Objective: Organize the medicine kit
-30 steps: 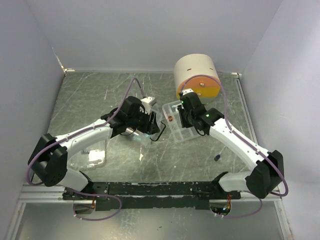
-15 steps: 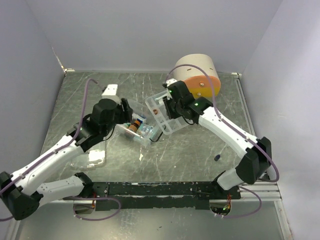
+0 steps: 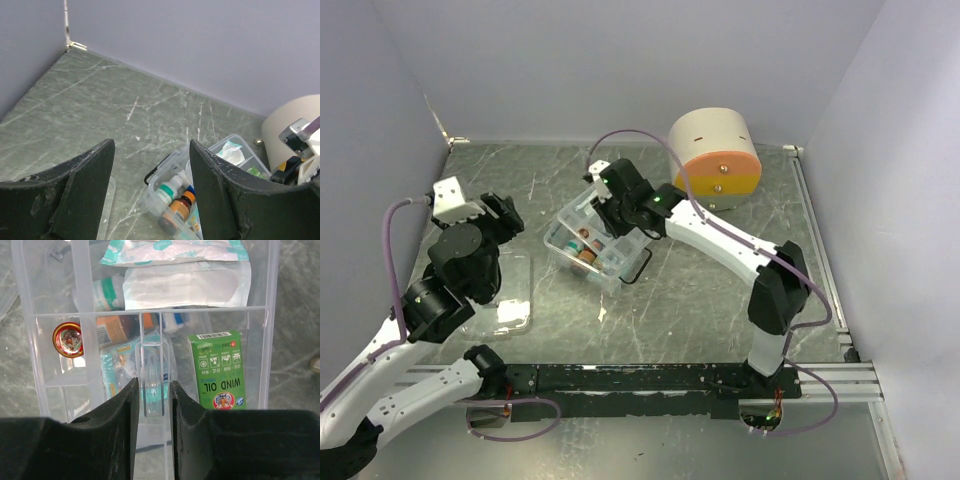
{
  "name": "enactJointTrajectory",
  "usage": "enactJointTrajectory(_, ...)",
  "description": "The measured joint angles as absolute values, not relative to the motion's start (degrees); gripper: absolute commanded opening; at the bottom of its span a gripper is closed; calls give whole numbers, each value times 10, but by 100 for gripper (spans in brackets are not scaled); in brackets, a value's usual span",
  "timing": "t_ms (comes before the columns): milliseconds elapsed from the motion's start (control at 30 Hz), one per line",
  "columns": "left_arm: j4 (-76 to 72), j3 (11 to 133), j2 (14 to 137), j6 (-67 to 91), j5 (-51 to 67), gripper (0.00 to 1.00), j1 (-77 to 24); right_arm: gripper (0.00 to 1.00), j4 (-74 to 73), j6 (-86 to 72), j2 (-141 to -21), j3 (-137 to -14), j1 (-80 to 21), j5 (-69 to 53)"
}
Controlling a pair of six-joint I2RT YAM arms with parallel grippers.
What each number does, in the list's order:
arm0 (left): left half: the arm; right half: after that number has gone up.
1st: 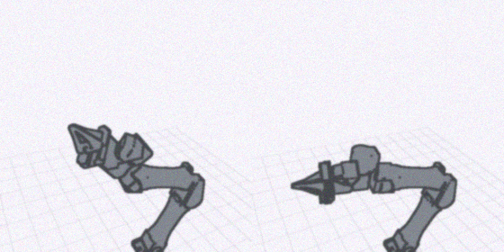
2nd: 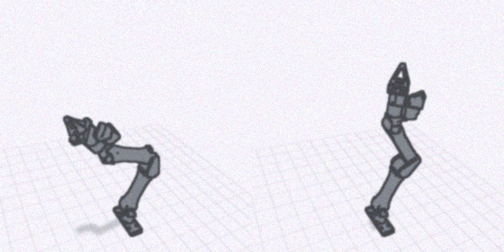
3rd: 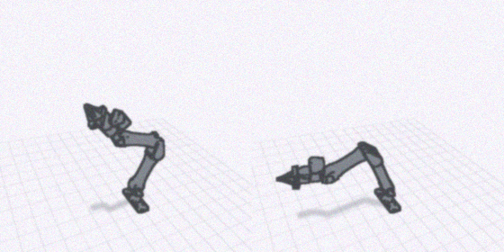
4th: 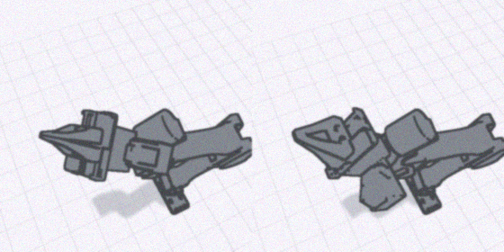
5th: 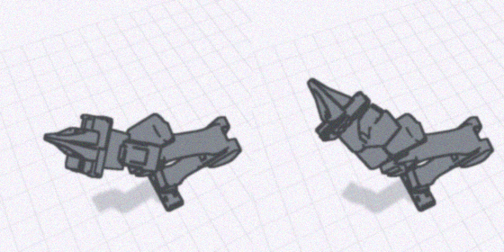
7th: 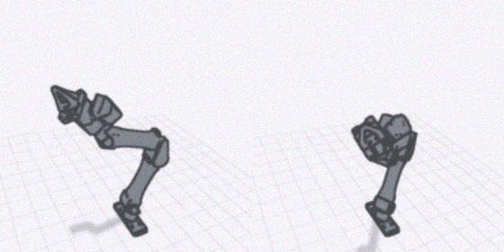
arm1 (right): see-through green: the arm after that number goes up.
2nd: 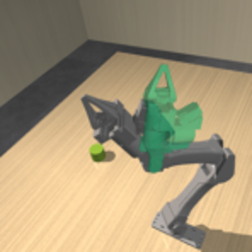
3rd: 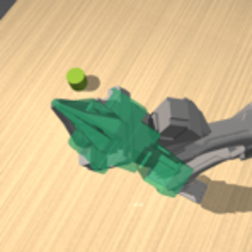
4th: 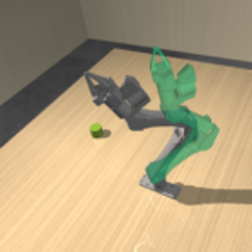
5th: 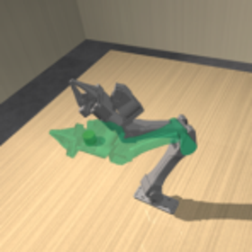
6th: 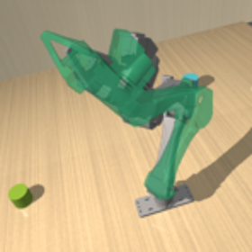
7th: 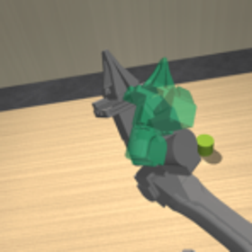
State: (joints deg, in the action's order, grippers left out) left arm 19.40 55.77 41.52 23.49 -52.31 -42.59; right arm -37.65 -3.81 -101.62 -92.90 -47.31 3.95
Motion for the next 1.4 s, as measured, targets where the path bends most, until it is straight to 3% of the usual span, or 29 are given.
enactJointTrajectory(600,181,526,402,214,-572,79,-426,0,-416,95,-1123,-1018,-481,-46)
enactJointTrajectory(1400,176,521,416,213,-552,80,-426,0,-364,45,-1149,-992,-483,-49)
